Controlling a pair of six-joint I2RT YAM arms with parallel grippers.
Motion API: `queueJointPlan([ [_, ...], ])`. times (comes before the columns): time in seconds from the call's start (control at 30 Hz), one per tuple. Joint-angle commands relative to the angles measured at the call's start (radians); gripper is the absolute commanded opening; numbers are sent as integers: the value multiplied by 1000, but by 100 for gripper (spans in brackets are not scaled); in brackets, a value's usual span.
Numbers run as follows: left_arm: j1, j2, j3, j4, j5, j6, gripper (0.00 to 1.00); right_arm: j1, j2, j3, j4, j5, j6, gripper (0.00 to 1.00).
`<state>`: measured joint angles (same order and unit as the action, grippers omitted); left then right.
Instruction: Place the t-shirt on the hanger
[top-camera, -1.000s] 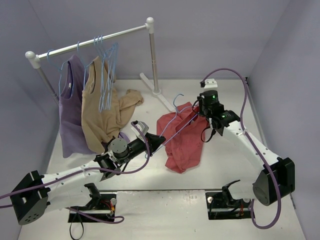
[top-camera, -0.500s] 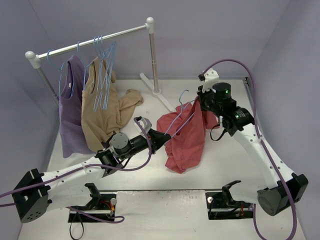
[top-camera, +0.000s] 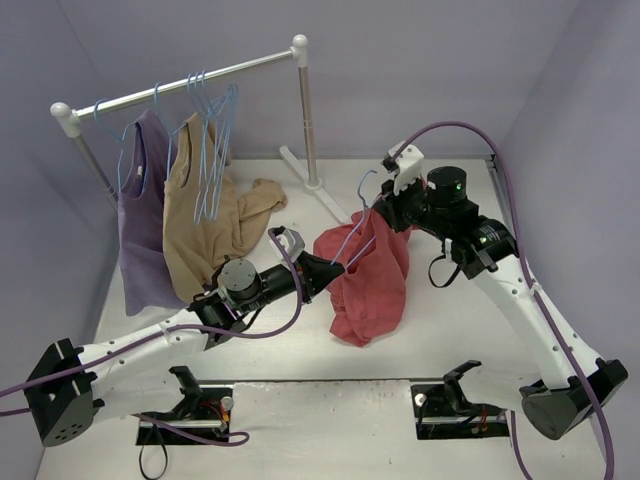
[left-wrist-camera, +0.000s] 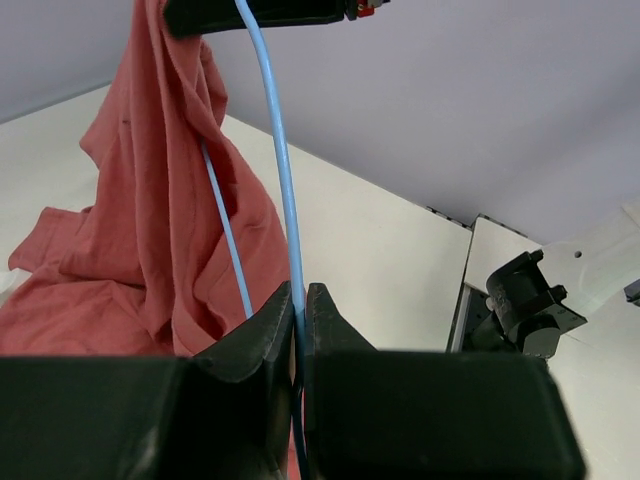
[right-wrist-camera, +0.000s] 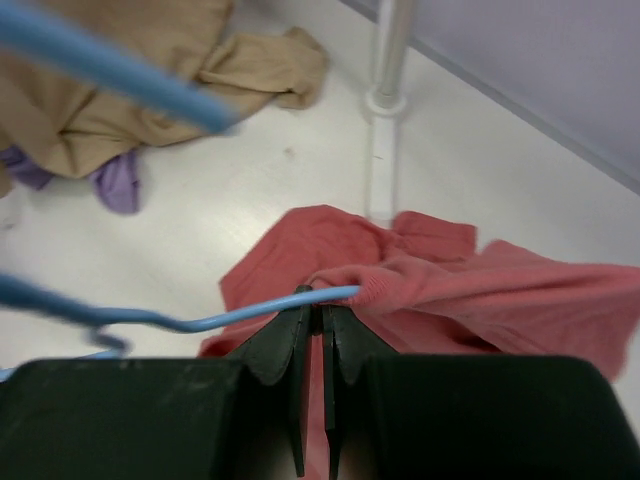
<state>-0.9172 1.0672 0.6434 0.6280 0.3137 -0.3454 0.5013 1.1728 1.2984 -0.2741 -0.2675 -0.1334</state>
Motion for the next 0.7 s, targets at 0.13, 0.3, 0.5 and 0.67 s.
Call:
queueJointPlan([
  [0.13, -7, -13, 15, 172, 79, 8, 0, 123, 23, 64, 62, -179, 1, 0],
  [0.3, -5, -6, 26, 200, 109, 15, 0, 123, 7, 90, 61, -115, 2, 0],
  [0.5, 12, -3, 41, 204, 130, 21, 0, 125, -29, 108, 62, -12, 4, 0],
  [0.67, 23, 68, -47, 427, 136, -37, 0, 126, -46, 88, 64, -34, 27, 0],
])
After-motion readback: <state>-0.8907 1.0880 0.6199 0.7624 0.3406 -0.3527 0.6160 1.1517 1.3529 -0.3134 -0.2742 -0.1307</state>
